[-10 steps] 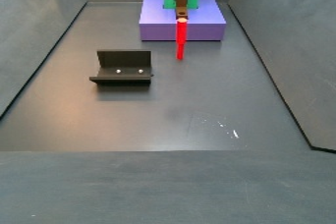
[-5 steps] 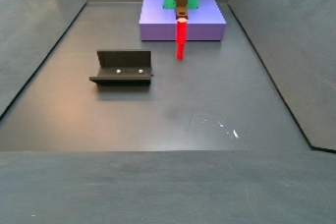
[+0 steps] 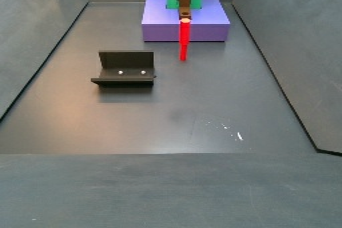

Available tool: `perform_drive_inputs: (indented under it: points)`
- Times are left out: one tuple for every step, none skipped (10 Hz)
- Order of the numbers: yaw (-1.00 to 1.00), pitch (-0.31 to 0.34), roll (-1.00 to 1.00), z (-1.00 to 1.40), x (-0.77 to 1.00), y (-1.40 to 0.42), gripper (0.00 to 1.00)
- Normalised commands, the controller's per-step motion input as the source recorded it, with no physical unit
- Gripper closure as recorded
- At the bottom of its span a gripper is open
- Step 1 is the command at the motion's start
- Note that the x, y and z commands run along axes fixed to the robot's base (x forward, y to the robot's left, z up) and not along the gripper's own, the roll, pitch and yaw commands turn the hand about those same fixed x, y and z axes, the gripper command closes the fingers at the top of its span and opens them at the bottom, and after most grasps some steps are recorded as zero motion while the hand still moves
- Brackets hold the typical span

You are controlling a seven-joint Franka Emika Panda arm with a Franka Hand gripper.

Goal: Pick up the blue object. Move up. Move to above the board. Insert the blue object.
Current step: Insert the blue object.

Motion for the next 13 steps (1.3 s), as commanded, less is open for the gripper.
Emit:
perform_drive_inputs:
  points:
    - [0.15,-0.133,0.05,-0.35,0.05,-0.01,1.0]
    - [0.13,-0.111,0.08,-0.32,0.09,-0.03,1.0]
    - [0.11,-0.077,0.07,-0.27,0.17,-0.07,1.0]
    - [0.19,-0.05,0.12,-0.19,0.25,-0.05,1.0]
    - [0.19,-0.029,0.15,-0.15,0.19,-0.01,1.0]
    - [0.19,-0.043,0.16,-0.16,0.15,-0.01,1.0]
    - [0.14,-0.037,0.2,-0.17,0.03,0.0,1.0]
    - [0.0,-0.021,0.18,-0.21,0.0,0.0,1.0]
    - [0.0,-0.021,0.12,-0.17,0.0,0.0,1.0]
    - [0.0,-0.039,0.05,-0.21,0.0,0.0,1.0]
    - [0.0,-0.05,0.02,-0.2,0.0,0.0,1.0]
    - [0.0,-0.07,0.0,-0.23,0.0,0.0,1.0]
    - [0.0,-0.039,0.0,-0.11,0.0,-0.01,1.0]
